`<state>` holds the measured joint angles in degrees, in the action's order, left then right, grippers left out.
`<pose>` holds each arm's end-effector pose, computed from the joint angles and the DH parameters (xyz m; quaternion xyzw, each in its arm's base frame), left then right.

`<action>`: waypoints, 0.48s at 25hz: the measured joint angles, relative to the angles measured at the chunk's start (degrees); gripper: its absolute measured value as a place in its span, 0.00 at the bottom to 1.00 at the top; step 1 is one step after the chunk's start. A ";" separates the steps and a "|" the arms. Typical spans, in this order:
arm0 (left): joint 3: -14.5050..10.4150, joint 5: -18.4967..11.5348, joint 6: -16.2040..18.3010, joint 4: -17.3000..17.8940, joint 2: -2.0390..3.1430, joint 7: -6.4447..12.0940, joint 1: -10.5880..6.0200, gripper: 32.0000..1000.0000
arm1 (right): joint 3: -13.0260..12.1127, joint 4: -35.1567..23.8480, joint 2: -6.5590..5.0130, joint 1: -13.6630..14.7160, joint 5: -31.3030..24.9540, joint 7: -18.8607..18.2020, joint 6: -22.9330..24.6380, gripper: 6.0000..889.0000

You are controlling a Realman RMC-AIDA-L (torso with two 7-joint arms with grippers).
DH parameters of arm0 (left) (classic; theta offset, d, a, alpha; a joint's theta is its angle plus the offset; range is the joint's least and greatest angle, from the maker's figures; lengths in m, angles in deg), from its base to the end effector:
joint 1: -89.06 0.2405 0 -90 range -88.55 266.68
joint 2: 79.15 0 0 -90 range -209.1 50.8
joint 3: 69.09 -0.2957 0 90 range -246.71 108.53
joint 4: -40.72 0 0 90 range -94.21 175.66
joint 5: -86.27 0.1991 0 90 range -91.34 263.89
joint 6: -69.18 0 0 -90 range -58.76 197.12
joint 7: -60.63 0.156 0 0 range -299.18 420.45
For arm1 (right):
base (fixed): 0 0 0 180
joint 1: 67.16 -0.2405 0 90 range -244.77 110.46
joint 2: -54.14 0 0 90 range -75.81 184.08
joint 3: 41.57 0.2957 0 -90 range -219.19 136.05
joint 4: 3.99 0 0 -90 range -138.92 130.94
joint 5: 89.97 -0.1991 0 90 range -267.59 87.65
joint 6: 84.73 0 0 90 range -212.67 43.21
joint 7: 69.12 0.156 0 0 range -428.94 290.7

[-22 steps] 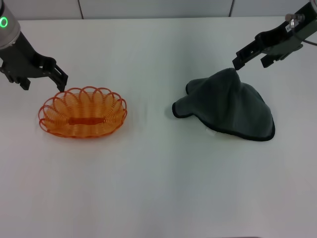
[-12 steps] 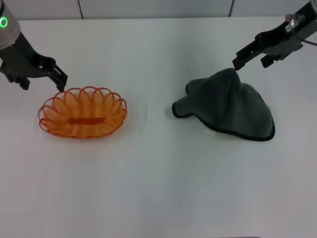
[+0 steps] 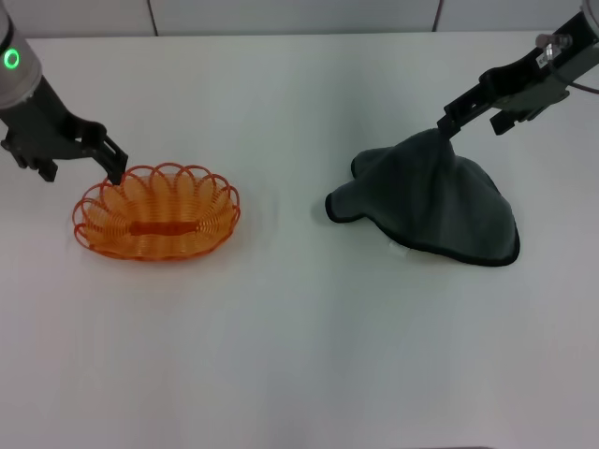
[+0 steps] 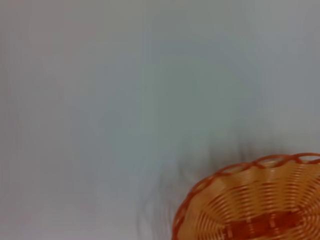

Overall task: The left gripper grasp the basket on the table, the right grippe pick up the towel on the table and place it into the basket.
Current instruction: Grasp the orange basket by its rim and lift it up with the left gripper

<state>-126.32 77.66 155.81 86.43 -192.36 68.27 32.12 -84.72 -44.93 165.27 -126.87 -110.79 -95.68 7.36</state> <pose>-0.2372 0.4516 0.0259 -0.7193 -0.5905 0.2178 0.2941 0.2033 0.4509 0.0228 -0.8116 0.5551 -0.1120 0.1435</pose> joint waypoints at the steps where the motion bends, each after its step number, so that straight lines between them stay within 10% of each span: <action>1: -0.01 0.01 -0.54 -0.69 0.09 0.05 0.02 0.86 | 0.00 0.00 0.00 0.02 0.00 -0.03 -0.10 0.99; 12: 0.09 0.24 -11.26 -10.65 0.54 1.88 0.56 0.85 | 0.00 1.74 -0.04 0.42 -0.12 -0.79 -2.07 0.99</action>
<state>-126.24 77.89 144.55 75.78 -191.82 70.15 32.68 -84.72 -43.19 165.23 -126.45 -110.91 -96.47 5.30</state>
